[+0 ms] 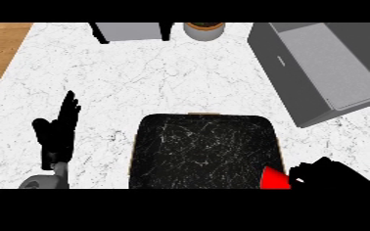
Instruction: Pick the can from the tray and place it in the cardboard box
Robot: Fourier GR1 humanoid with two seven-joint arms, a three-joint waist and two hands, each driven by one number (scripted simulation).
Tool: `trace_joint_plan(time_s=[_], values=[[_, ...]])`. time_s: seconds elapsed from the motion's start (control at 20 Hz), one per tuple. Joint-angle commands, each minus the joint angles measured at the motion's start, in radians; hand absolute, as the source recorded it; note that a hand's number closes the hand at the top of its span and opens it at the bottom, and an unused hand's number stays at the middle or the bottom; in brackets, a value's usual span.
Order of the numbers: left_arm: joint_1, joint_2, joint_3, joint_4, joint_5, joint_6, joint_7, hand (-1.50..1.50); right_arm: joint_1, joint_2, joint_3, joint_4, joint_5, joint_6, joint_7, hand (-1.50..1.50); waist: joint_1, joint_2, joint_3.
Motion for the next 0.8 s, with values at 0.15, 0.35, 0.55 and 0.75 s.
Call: trace_joint_plan(time_s=[0.15,0.35,0.55,0.75], values=[[0.04,0.022,0.008,-0.038,0.001,-0.008,0.009,0.0,0.134,-0.182,-0.315,0.005,-0.389,-0.111,-0.311,1.5,-0.022,-0.004,-0.001],[0.051,0.017,0.028,-0.003,0.019,-0.025,-0.025,0.0,0.146,-0.271,-0.527,0.092,-0.611,-0.025,-0.446,1.5,-0.029,-0.004,-0.004],[0.04,-0.002,-0.001,-0.04,-0.01,-0.001,-0.004,0.0,0.189,-0.287,-0.72,0.3,-0.723,0.052,-0.61,1.5,0.006,0.001,-0.003],[-0.025,-0.007,0.01,0.03,-0.006,-0.036,-0.007,0.0,0.118,-0.288,-0.824,0.412,-0.796,0.197,-0.639,1.5,0.04,0.01,-0.005]])
